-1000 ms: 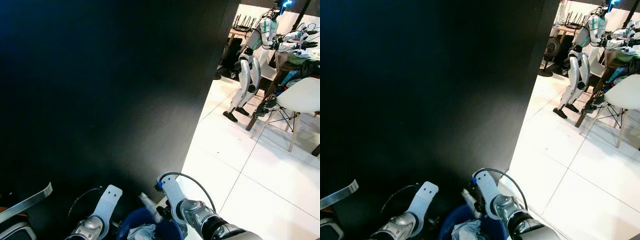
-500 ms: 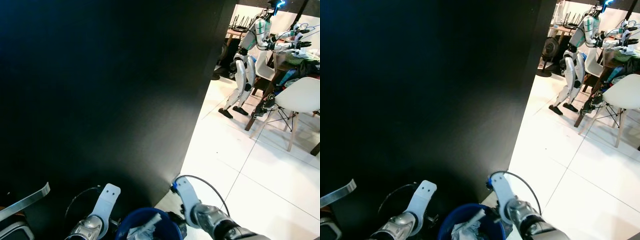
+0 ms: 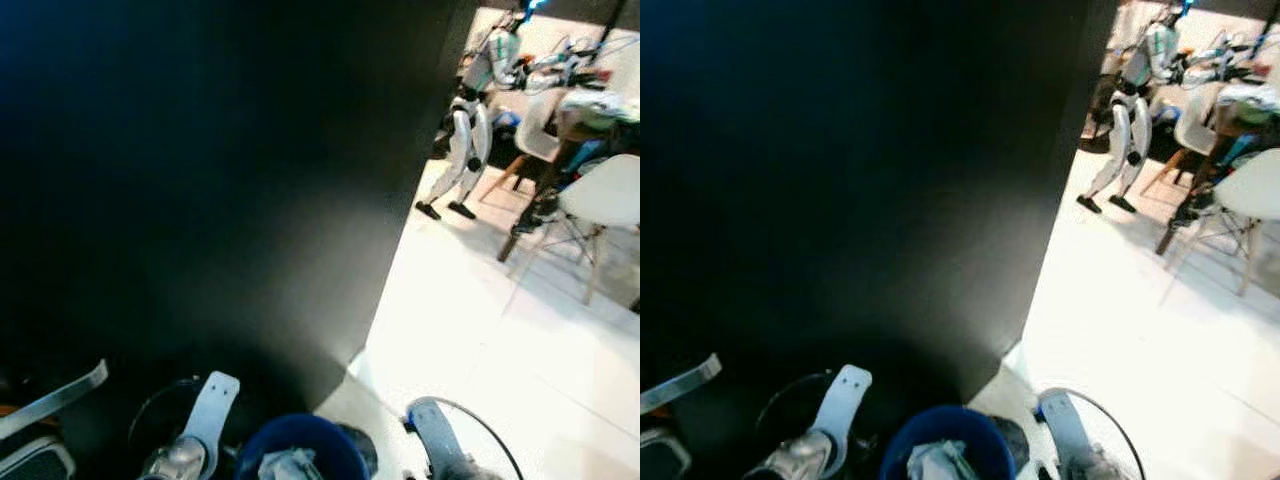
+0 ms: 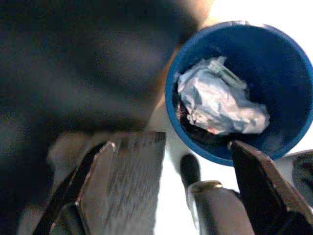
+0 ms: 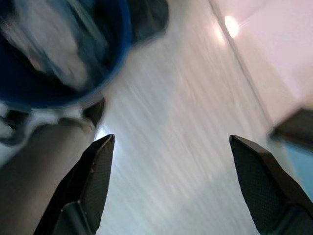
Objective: Clean up the room
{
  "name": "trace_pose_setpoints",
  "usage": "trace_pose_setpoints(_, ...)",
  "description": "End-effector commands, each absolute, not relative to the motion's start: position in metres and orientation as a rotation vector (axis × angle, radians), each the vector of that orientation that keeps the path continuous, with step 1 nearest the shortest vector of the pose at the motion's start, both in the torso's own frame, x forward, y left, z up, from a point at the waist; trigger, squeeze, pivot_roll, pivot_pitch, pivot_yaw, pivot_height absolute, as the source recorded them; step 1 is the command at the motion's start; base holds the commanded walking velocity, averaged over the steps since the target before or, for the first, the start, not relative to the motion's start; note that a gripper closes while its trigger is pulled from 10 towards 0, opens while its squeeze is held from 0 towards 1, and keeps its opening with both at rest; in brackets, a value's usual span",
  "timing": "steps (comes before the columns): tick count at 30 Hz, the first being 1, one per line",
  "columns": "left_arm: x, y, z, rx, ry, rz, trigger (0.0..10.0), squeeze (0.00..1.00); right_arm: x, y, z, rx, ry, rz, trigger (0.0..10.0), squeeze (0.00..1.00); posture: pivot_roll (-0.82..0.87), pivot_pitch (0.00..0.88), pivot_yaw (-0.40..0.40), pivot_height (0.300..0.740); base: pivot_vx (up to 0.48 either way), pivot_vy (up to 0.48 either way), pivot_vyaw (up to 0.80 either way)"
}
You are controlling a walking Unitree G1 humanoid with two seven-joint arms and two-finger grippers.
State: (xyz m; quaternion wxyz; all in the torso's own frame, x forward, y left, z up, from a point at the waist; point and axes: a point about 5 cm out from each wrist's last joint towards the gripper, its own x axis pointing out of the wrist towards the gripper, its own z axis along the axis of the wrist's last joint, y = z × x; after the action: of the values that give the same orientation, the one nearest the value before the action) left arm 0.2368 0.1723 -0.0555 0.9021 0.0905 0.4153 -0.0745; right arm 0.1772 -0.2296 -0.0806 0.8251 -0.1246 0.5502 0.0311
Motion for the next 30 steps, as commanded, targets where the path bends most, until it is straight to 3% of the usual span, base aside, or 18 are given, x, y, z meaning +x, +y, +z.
trace_pose_setpoints(1, 0.218, 0.178, -0.068, 0.134, 0.938, -0.108, 10.0, 0.00, 0.141, -0.242, -0.093, -0.259, 1.271, 0.003, 10.0, 0.00, 0.10, 0.000, -0.081, 0.735, -0.476, 0.000, 0.00)
trace_pose_setpoints(30, 0.180, 0.185, -0.087, 0.167, 1.067, -0.118, 10.0, 0.00, 0.131, -0.235, -0.098, -0.341, 1.269, 0.050, 10.0, 0.00, 0.09, 0.000, -0.075, 0.735, -0.480, 0.000, 0.00)
